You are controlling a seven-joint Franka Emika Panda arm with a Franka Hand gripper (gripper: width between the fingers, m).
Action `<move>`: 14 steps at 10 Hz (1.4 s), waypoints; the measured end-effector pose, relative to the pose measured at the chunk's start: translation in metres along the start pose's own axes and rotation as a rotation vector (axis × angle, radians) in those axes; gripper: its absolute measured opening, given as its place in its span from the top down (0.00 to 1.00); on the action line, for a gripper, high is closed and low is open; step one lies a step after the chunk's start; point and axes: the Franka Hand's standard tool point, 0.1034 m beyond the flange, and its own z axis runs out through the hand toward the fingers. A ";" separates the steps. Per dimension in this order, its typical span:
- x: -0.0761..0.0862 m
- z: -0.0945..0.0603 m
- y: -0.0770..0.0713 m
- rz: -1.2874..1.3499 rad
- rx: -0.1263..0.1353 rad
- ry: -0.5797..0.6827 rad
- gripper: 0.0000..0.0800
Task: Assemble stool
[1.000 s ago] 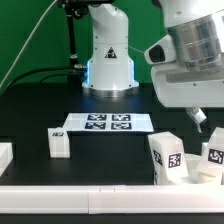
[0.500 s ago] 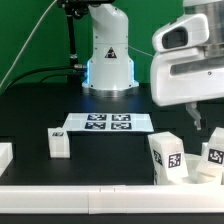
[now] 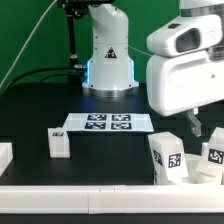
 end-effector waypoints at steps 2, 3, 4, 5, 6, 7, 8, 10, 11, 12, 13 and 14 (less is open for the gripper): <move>0.004 0.000 -0.001 -0.212 -0.034 -0.005 0.19; 0.003 0.000 0.001 -0.289 -0.036 -0.007 0.19; 0.003 0.000 0.001 -0.342 -0.035 -0.008 0.19; 0.003 0.000 0.001 -0.371 -0.035 -0.009 0.19; 0.002 0.005 0.003 -0.428 -0.045 -0.022 0.19; 0.002 0.011 0.003 -0.427 -0.041 -0.028 0.19; 0.001 0.019 0.004 -0.424 -0.037 -0.032 0.19; 0.001 0.024 0.005 -0.397 -0.040 -0.025 0.21; 0.001 0.024 0.005 -0.363 -0.039 -0.024 0.21; 0.001 0.025 0.005 -0.300 -0.039 -0.023 0.37; 0.001 0.024 0.006 -0.256 -0.040 -0.022 0.58; 0.000 0.024 0.006 -0.168 -0.042 -0.020 0.58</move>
Offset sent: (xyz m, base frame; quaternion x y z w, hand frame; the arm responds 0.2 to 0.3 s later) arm 0.0000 0.0000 0.0000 0.0000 0.0000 -0.1938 0.9810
